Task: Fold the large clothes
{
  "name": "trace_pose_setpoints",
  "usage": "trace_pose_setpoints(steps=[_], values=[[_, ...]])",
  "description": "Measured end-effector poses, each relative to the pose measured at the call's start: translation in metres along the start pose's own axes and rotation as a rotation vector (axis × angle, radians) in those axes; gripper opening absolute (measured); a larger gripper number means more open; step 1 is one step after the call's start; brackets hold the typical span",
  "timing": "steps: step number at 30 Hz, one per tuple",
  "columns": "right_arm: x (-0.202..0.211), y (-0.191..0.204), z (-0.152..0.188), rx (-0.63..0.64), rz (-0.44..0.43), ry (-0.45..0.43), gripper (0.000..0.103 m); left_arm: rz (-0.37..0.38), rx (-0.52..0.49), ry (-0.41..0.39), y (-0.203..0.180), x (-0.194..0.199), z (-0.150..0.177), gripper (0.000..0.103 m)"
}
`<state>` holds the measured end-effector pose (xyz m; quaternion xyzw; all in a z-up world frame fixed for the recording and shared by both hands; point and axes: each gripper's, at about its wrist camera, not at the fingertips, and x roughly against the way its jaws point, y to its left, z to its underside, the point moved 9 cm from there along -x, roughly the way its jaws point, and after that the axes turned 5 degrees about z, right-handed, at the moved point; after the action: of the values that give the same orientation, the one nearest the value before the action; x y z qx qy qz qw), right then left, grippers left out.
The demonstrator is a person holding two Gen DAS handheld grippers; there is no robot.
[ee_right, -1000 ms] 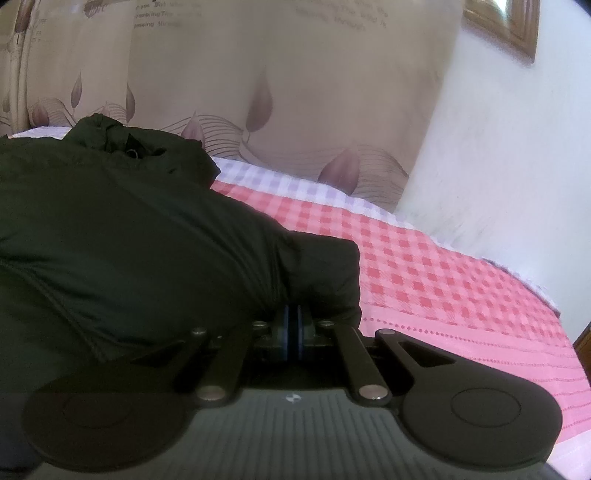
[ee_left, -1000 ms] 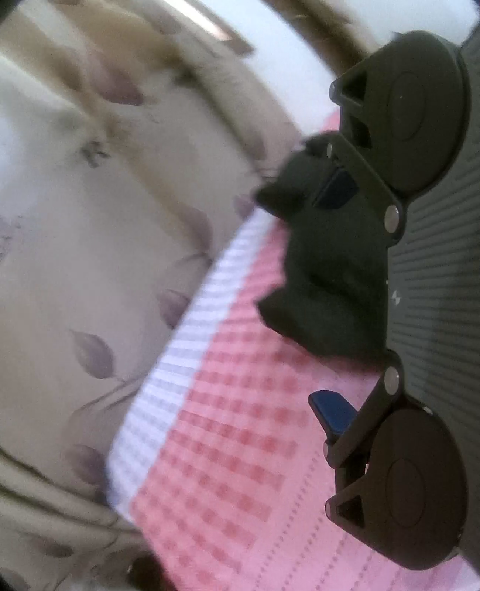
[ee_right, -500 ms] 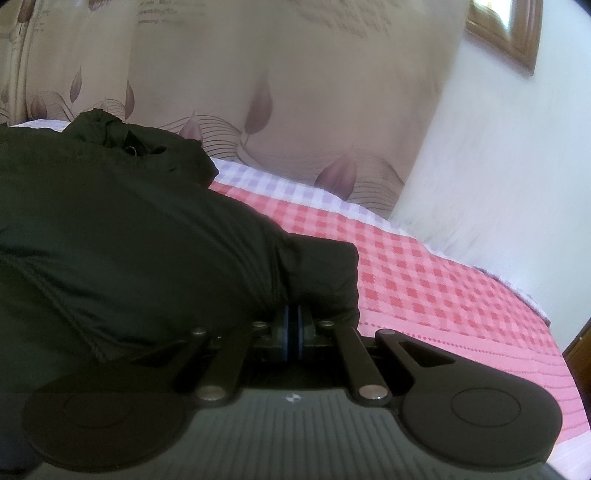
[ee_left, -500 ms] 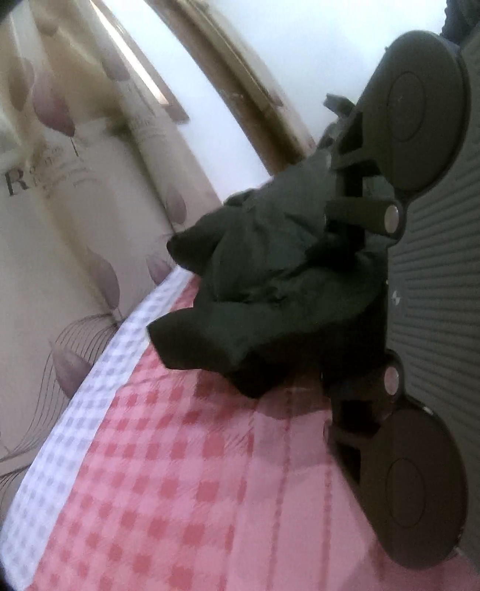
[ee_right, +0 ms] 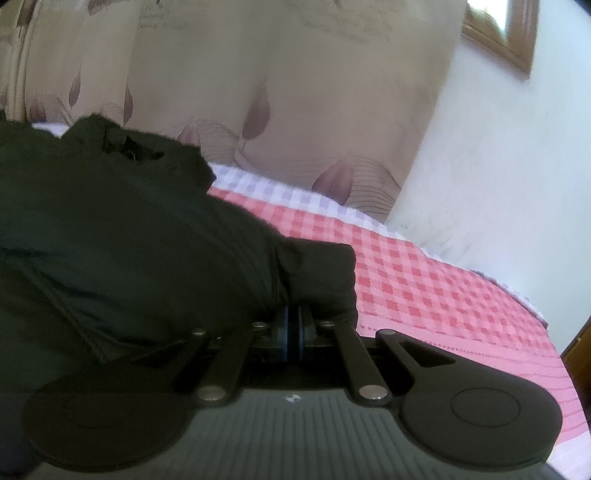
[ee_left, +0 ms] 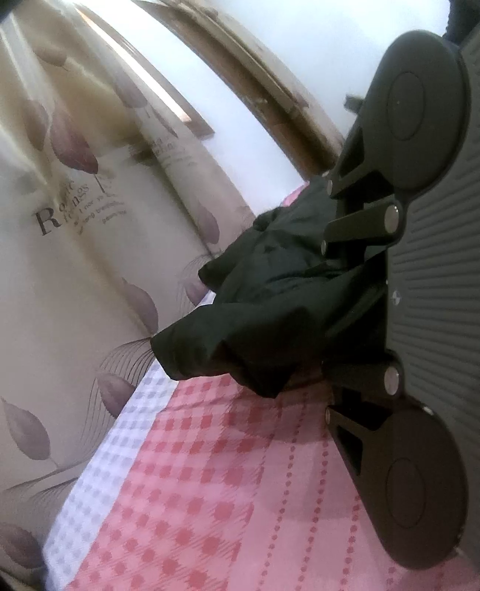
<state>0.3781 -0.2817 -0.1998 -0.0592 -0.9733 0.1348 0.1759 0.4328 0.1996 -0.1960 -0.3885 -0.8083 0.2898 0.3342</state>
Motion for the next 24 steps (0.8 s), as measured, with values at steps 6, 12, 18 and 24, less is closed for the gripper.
trace_pose_setpoints(steps=[6, 12, 18, 24], values=[[0.085, 0.036, -0.070, -0.029, -0.086, -0.227, 0.006, -0.048, -0.010, 0.006, -0.006, 0.001, -0.002, 0.024], [0.111, 0.152, -0.104, 0.069, -0.380, -0.189, 0.006, -0.082, -0.020, 0.002, -0.015, 0.007, -0.004, 0.022], [0.056, 0.221, -0.075, 0.164, -0.361, -0.057, 0.004, -0.087, -0.031, -0.001, -0.041, 0.016, -0.010, 0.019], [0.026, 0.215, -0.071, -0.021, -0.458, 0.054, 0.004, -0.043, -0.052, 0.008, -0.104, 0.014, -0.020, 0.019]])
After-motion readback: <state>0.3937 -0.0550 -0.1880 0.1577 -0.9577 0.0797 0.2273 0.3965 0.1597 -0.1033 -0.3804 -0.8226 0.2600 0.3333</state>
